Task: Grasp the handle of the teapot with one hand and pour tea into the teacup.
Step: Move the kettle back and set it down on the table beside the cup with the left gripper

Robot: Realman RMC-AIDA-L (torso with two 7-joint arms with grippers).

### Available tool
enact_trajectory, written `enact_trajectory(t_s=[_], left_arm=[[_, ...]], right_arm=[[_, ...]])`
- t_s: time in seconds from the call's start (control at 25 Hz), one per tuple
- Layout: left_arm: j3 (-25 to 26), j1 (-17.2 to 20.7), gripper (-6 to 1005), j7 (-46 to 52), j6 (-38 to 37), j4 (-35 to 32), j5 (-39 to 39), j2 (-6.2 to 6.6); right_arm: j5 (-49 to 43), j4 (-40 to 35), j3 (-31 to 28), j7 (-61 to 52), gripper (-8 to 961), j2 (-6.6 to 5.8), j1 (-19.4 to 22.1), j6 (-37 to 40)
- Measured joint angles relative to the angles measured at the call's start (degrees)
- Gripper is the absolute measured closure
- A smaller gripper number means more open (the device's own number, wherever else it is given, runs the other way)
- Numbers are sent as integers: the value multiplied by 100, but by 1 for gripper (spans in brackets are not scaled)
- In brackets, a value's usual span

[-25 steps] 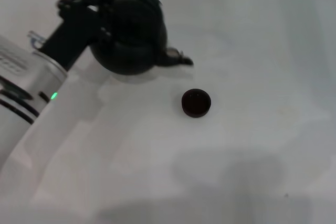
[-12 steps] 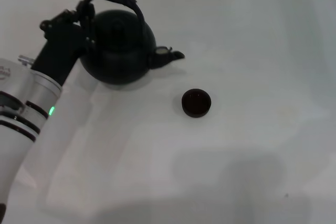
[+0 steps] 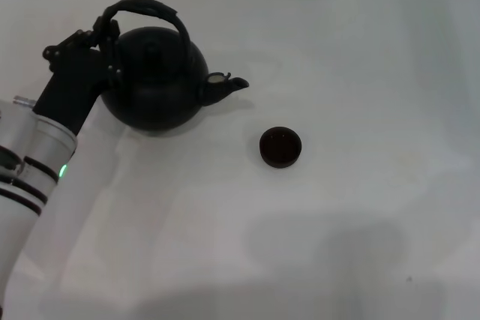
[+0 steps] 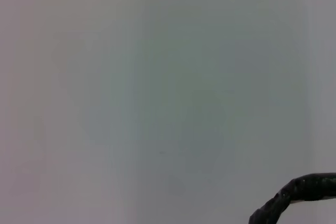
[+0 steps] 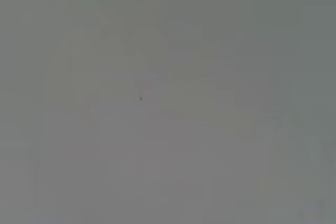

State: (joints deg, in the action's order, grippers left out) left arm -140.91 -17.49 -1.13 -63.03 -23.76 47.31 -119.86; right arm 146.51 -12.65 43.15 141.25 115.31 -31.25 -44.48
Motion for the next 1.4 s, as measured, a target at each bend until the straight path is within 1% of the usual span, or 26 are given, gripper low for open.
enact_trajectory(t_s=[0.28,0.72,1.08,1.24,1.4], left_arm=[[-45,-45,895,29,20,223,4,2],[-32,-16,759,55,21,345,8,7],[-40,6,655,327,-96,339,-14,36],[-48,33,610,614,-179,379,-9,46],[-63,133,565,803,-329,388,-44,51]], right_arm=[[0,-1,0,2,102,-8,-31,20],[0,-69,0,6,102,-7,-40,15],[0,-72,0,-19,102,5,-53,4],[-2,-72,24,-41,102,0,-49,-9],[-15,-71,41,-28,102,1,-53,-16]])
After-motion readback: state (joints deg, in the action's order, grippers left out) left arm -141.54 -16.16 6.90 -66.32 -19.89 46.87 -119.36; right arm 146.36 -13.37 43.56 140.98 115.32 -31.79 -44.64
